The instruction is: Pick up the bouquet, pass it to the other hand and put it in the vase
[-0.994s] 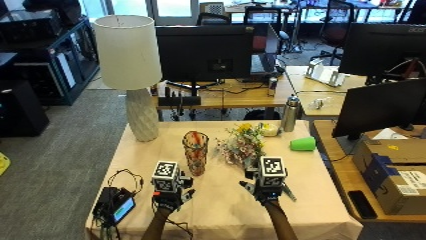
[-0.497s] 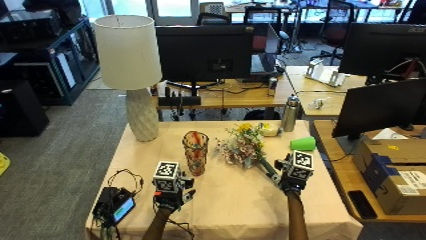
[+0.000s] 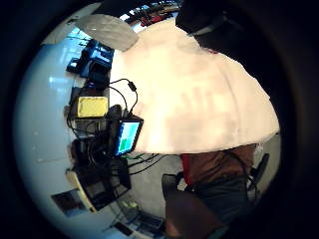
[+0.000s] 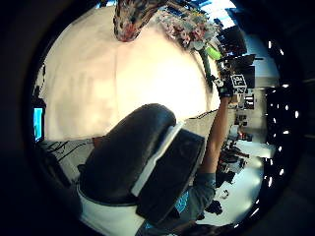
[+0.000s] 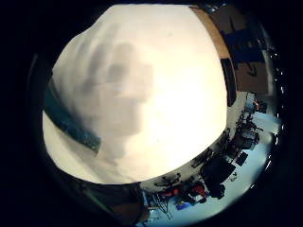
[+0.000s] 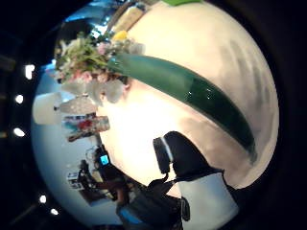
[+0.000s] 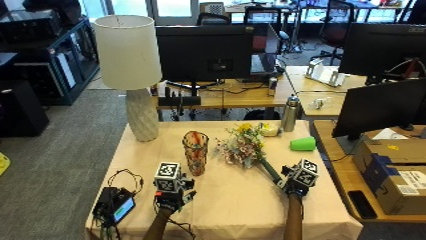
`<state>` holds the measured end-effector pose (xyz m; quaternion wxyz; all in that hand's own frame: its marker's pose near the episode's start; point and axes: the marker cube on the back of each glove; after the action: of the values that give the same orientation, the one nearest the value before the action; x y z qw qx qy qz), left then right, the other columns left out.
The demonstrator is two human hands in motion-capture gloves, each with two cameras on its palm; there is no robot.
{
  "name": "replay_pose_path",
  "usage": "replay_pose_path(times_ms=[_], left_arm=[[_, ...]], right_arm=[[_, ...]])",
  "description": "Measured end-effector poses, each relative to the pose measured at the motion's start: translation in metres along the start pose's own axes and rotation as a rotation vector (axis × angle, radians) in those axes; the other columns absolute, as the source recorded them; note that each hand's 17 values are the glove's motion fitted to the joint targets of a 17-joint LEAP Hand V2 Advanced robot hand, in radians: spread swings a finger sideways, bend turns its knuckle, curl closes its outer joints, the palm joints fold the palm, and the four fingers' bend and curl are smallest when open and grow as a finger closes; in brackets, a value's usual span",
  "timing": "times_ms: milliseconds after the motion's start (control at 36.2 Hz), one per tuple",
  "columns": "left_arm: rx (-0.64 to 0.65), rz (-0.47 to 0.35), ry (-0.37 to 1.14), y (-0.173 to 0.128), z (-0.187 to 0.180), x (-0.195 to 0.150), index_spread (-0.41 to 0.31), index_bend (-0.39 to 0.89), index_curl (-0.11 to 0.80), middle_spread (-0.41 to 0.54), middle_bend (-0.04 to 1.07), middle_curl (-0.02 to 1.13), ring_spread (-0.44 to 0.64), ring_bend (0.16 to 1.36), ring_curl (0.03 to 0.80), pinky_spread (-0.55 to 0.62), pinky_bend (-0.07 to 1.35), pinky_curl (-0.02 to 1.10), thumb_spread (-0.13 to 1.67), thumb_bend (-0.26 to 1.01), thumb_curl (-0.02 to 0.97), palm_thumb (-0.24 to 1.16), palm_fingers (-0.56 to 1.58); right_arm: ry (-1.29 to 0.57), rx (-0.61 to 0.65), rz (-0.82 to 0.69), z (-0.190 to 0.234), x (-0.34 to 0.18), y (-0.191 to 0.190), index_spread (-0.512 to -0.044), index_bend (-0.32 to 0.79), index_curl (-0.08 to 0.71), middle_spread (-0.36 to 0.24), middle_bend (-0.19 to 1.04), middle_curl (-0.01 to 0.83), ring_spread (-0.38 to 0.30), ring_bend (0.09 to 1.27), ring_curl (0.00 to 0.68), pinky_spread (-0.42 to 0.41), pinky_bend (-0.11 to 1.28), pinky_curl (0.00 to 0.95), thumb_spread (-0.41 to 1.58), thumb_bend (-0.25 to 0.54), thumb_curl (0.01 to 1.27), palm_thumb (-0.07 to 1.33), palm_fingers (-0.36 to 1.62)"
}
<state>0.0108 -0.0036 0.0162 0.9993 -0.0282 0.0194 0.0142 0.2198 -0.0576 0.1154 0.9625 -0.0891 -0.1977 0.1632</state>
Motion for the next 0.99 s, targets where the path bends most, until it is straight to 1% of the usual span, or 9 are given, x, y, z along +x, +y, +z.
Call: replay_pose_path(times_ms=[83, 221, 359, 387, 469, 580, 607, 773, 994], left_arm=[[-0.018, -0.007, -0.009, 0.004, 0.000, -0.001, -0.014, 0.13, 0.217, 0.200, 0.20, 0.30, 0.41, 0.58, 0.242, 0.44, 0.53, 0.31, 1.00, -0.05, 0.150, -0.06, 0.20], [-0.022, -0.010, -0.015, -0.002, 0.008, -0.004, -0.014, 0.13, 0.221, 0.200, 0.20, 0.31, 0.41, 0.58, 0.245, 0.44, 0.53, 0.32, 1.00, -0.05, 0.154, -0.06, 0.19], [-0.021, -0.007, -0.006, 0.000, 0.007, -0.003, -0.014, 0.13, 0.224, 0.201, 0.20, 0.32, 0.41, 0.58, 0.248, 0.44, 0.53, 0.32, 1.00, -0.05, 0.157, -0.06, 0.19], [-0.024, -0.008, -0.008, 0.001, 0.006, -0.003, -0.014, 0.13, 0.225, 0.201, 0.20, 0.32, 0.42, 0.58, 0.248, 0.44, 0.53, 0.33, 1.00, -0.05, 0.157, -0.06, 0.19], [-0.039, -0.006, -0.012, 0.002, 0.007, -0.002, -0.014, 0.12, 0.227, 0.201, 0.20, 0.32, 0.41, 0.58, 0.250, 0.44, 0.53, 0.33, 1.00, -0.05, 0.158, -0.06, 0.19], [-0.042, -0.007, -0.022, 0.002, 0.009, -0.003, -0.014, 0.13, 0.230, 0.202, 0.20, 0.32, 0.42, 0.59, 0.252, 0.44, 0.53, 0.33, 1.00, -0.05, 0.160, -0.06, 0.18], [-0.039, -0.008, -0.022, 0.002, 0.008, -0.003, -0.014, 0.13, 0.231, 0.202, 0.20, 0.33, 0.42, 0.59, 0.253, 0.44, 0.53, 0.33, 1.00, -0.05, 0.160, -0.06, 0.18], [-0.031, -0.007, -0.017, 0.000, 0.008, -0.002, -0.014, 0.13, 0.234, 0.202, 0.20, 0.33, 0.42, 0.59, 0.255, 0.44, 0.53, 0.33, 1.00, -0.05, 0.162, -0.06, 0.18], [-0.009, -0.006, -0.007, -0.008, 0.011, -0.004, -0.013, 0.13, 0.238, 0.203, 0.20, 0.34, 0.41, 0.59, 0.258, 0.44, 0.53, 0.34, 1.00, -0.05, 0.168, -0.05, 0.18]], right_arm=[[-0.042, -0.055, -0.034, 0.013, -0.004, -0.002, -0.381, 0.07, 0.079, 0.090, 0.20, 0.276, 0.193, 0.30, 0.206, 0.299, 0.64, 0.325, 1.03, 0.036, 0.30, 0.50, -0.05], [0.118, 0.037, 0.129, 0.019, 0.017, -0.011, -0.353, 0.10, 0.090, 0.039, 0.26, 0.303, 0.137, 0.42, 0.237, 0.271, 0.59, 0.308, 1.03, 0.085, 0.35, 0.66, 0.15], [0.202, 0.244, 0.152, 0.014, 0.017, -0.024, -0.319, 0.34, 0.192, -0.031, 0.32, 0.331, 0.043, 0.44, 0.250, 0.246, 0.45, 0.264, 1.03, 0.111, 0.39, 0.77, 0.61], [0.212, 0.269, 0.148, 0.012, 0.015, -0.025, -0.313, 0.34, 0.196, -0.039, 0.32, 0.333, 0.031, 0.44, 0.247, 0.244, 0.43, 0.257, 1.03, 0.107, 0.40, 0.78, 0.62], [0.257, 0.299, 0.168, 0.007, 0.015, -0.021, -0.302, 0.35, 0.233, -0.083, 0.34, 0.353, -0.054, 0.55, 0.293, 0.154, 0.40, 0.254, 0.98, 0.105, 0.42, 0.83, 0.94], [0.242, 0.339, 0.167, 0.005, 0.015, -0.025, -0.284, 0.28, 0.275, -0.118, 0.31, 0.374, -0.115, 0.60, 0.349, -0.011, 0.54, 0.322, 0.86, 0.072, 0.46, 0.87, 1.16], [0.226, 0.341, 0.160, 0.006, 0.014, -0.026, -0.281, 0.26, 0.281, -0.125, 0.34, 0.391, -0.128, 0.63, 0.373, -0.065, 0.60, 0.353, 0.82, 0.063, 0.48, 0.87, 1.29], [0.206, 0.379, 0.151, 0.007, 0.014, -0.031, -0.262, 0.17, 0.314, -0.148, 0.53, 0.472, -0.176, 0.82, 0.460, -0.199, 0.61, 0.395, 0.70, 0.025, 0.53, 0.92, 1.46], [0.151, 0.392, 0.140, 0.009, 0.013, -0.032, -0.250, 0.19, 0.362, -0.157, 0.64, 0.526, -0.189, 0.92, 0.509, -0.266, 0.64, 0.424, 0.64, -0.016, 0.58, 0.94, 1.44]])
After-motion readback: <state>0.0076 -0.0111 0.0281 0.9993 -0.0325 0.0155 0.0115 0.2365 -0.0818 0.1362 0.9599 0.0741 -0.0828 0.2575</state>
